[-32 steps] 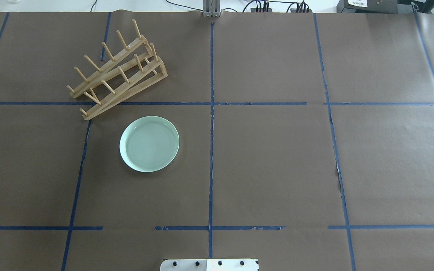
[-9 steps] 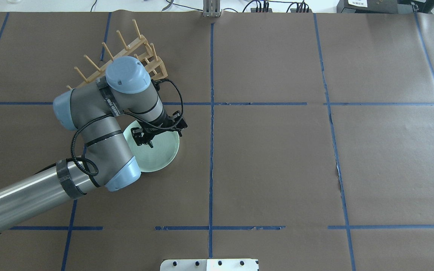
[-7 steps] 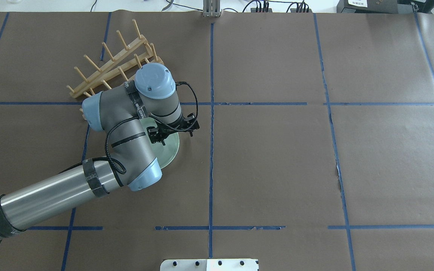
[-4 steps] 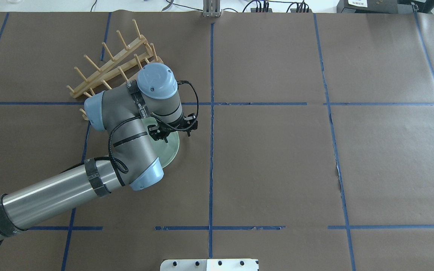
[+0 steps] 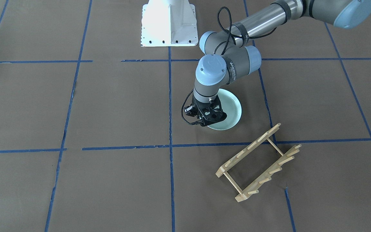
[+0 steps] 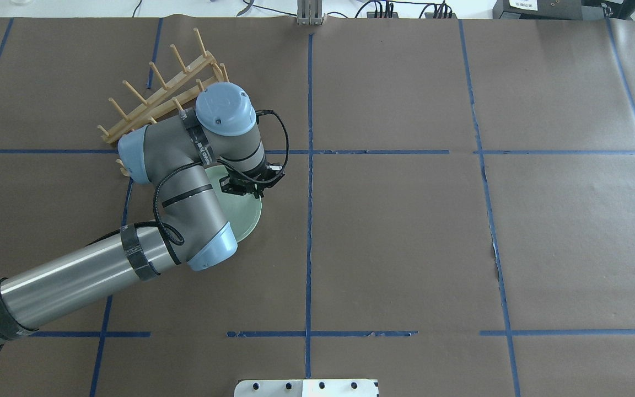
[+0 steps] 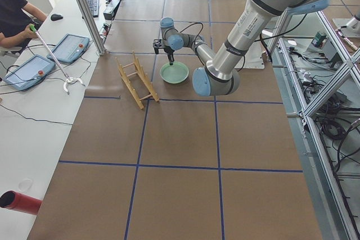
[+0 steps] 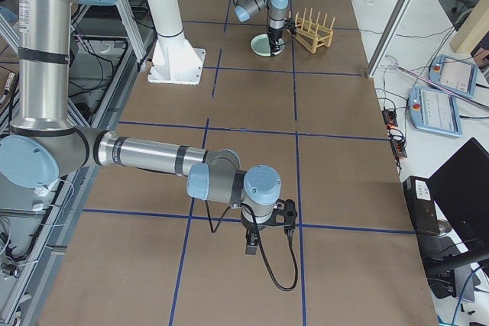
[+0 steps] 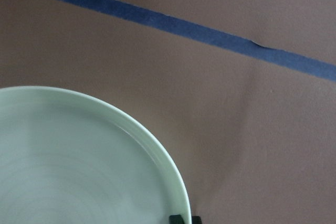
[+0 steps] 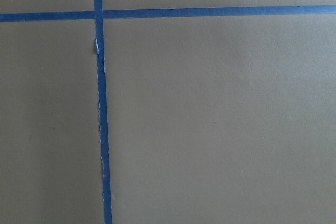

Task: Place plate on rack
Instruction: 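Close the left gripper on the plate's edge farthest from the robot, then lift the plate with the left gripper and tilt it upright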

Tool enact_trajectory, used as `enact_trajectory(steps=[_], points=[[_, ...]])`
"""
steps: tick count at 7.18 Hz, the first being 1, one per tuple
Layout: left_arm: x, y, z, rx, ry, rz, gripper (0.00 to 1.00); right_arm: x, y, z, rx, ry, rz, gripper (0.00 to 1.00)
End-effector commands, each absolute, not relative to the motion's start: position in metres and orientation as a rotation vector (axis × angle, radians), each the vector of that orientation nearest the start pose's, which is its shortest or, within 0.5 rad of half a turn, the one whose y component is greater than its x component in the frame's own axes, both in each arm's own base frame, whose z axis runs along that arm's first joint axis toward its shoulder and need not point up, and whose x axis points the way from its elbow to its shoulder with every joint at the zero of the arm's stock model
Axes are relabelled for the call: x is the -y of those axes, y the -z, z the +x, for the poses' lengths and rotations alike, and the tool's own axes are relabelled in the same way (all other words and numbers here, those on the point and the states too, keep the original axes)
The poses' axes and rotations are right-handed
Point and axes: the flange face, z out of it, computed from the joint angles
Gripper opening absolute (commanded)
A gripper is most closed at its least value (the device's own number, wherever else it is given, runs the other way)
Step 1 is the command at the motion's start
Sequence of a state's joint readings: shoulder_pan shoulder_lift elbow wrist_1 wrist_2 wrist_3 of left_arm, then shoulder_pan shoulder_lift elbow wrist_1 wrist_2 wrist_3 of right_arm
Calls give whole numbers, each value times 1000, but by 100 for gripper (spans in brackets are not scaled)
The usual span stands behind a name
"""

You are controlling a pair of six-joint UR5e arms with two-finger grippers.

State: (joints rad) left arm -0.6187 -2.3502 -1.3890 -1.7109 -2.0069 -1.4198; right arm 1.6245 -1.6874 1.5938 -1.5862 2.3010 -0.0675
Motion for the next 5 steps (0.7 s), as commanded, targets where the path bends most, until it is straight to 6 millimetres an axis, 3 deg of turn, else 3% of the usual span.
enact_trajectory(steps=[1, 3, 5], points=[[546, -177, 478, -964, 350, -67, 0, 428, -706, 90, 734, -27, -60, 100], [565, -124, 393, -1179, 529, -2, 0, 428, -706, 90, 734, -27, -60, 100], [589, -99, 316, -1376, 681, 57, 0, 428, -706, 90, 734, -27, -60, 100]])
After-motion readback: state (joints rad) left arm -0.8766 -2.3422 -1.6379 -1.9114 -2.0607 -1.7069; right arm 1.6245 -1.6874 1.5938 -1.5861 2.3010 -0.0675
